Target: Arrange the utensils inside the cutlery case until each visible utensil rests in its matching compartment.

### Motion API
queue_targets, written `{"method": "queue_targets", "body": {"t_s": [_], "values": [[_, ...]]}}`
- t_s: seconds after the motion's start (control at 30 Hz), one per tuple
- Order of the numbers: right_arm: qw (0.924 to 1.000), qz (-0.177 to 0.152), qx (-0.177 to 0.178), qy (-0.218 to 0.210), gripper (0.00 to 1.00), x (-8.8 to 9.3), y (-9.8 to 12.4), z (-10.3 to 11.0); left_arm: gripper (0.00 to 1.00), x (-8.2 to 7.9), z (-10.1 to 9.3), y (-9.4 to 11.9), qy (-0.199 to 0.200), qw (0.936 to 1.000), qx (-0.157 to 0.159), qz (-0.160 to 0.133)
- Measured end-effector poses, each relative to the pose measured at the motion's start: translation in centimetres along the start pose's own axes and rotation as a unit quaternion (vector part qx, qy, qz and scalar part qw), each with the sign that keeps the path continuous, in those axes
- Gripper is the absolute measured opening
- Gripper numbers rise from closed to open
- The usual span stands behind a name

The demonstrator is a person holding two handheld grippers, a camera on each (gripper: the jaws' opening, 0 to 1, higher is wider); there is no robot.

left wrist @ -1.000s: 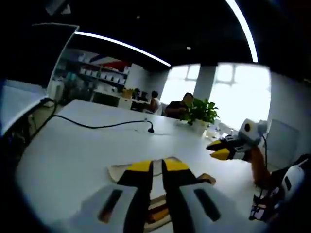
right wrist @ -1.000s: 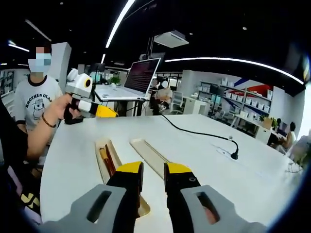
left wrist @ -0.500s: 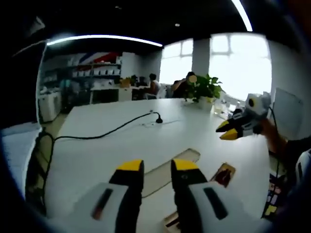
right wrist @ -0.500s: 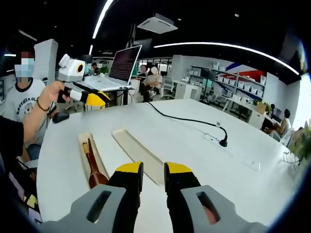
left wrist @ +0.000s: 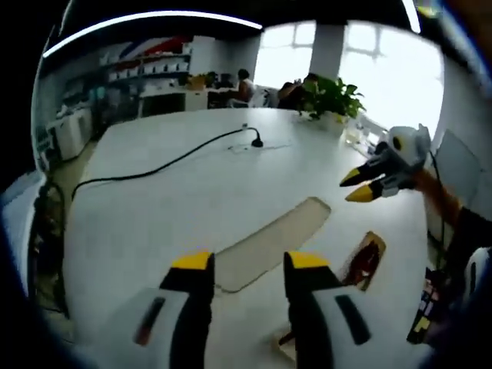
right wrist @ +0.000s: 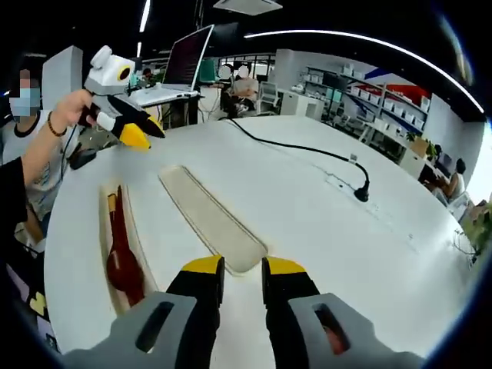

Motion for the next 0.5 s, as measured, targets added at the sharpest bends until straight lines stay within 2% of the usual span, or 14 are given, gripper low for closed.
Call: {"method": "queue_targets", "body": {"t_s": [0.03, 0.17, 0.27, 0.5], "values": [[1.0000, 0.000, 0.000, -0.002, 0.19, 0.1, -0.1, -0.1, 0.39, 0.4, 0.3, -0.4, 0.022, 0.9997, -0.005, 0.010], [0.9998, 0.015, 0.009, 0.000, 0.21, 1.0, -0.9, -0.9, 0.44, 1.3, 0.8, -1.1, 0.044, 0.9980, 0.008, 0.045], [0.9995, 0.024, 0.011, -0.016, 0.21, 1.6, -1.5, -1.6, 0.45, 1.0, 0.9, -1.7, 0.085, 0.9950, 0.032, 0.040], [0.9987, 0.030, 0.003, -0.040, 0.21, 1.8, -1.9, -2.1, 0.46, 1.7, 0.6, -2.7, 0.101, 0.9924, 0.038, 0.059]]}}
Point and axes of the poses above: the point that each gripper's makers call its tool centre point, and the gripper's own axes: y roughly backward along the fingers, z roughly to its left, x roughly out of its underside, the point moved 2 cm from there along y, roughly backward along the fingers, and after that the axes turned 2 degrees about -z, right-handed, at the moved point
